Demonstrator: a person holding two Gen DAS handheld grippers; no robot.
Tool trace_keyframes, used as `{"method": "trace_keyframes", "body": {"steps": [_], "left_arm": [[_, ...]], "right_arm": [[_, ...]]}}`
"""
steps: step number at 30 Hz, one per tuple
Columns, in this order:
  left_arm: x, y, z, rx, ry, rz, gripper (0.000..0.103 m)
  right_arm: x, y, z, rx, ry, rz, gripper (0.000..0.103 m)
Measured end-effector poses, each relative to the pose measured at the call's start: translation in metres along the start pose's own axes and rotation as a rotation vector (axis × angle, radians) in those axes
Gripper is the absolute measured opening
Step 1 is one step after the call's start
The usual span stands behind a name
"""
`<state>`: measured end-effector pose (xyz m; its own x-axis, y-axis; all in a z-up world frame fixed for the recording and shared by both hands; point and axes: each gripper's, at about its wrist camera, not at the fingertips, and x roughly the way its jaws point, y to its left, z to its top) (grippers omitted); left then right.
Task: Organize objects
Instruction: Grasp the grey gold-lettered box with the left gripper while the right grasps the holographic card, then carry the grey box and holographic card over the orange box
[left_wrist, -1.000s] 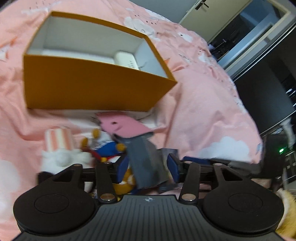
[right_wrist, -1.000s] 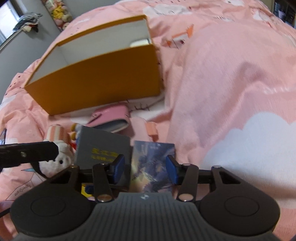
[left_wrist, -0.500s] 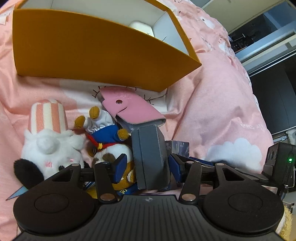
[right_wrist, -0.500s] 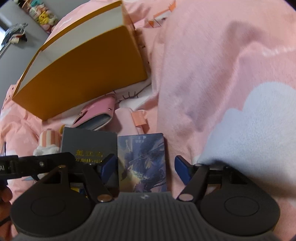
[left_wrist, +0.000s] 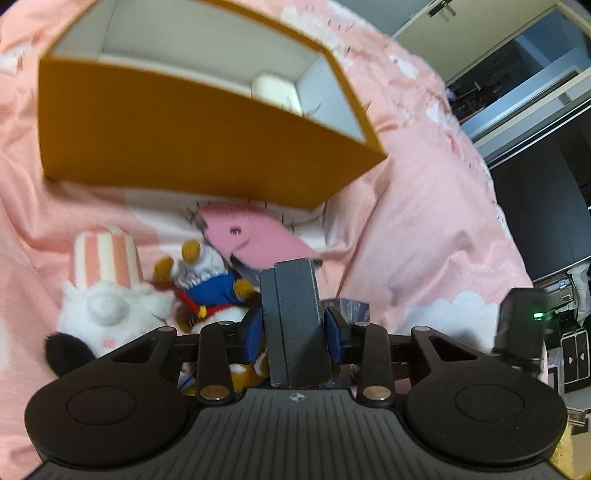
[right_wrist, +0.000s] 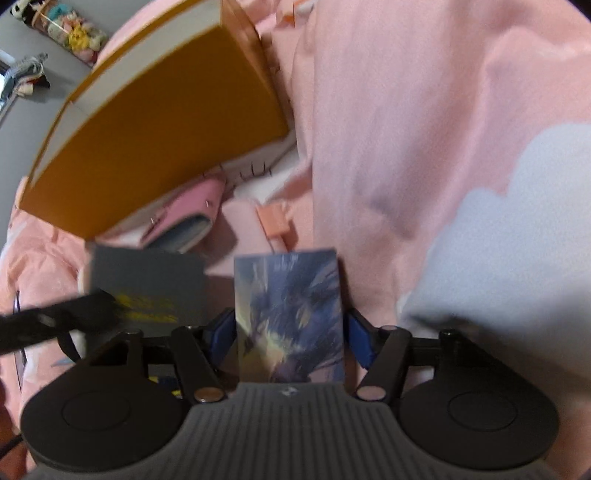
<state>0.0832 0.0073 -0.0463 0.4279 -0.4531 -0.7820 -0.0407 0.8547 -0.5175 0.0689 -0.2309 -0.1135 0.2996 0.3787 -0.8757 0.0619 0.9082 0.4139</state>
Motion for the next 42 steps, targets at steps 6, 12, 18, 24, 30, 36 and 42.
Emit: {"method": "trace_keyframes", "body": {"steps": [6,12,18,24,30,36,42], "left_arm": [[-0.012,-0.001,0.002,0.015,-0.046,-0.005,0.04],[-0.02,-0.001,0.002,0.026,-0.087,-0.015,0.04],[-0.035,-0.007,0.01,0.049,-0.15,-0.035,0.04],[-0.053,-0.018,0.027,0.076,-0.217,-0.044,0.039],[-0.067,-0.029,0.049,0.104,-0.292,-0.051,0.039],[-0.074,-0.031,0.076,0.108,-0.376,-0.035,0.039],[-0.071,-0.02,0.104,0.077,-0.43,0.006,0.039]], "right_arm": [[-0.002,0.003,-0.001,-0.014,-0.006,-0.021,0.06],[-0.019,0.01,-0.003,-0.042,-0.063,-0.026,0.06],[-0.044,0.017,0.009,-0.054,-0.129,0.006,0.06],[-0.074,0.044,0.026,-0.146,-0.236,0.02,0.06],[-0.098,0.074,0.051,-0.231,-0.305,0.068,0.06],[-0.109,0.108,0.077,-0.329,-0.378,0.079,0.06],[-0.105,0.135,0.107,-0.381,-0.403,0.091,0.06]]}}
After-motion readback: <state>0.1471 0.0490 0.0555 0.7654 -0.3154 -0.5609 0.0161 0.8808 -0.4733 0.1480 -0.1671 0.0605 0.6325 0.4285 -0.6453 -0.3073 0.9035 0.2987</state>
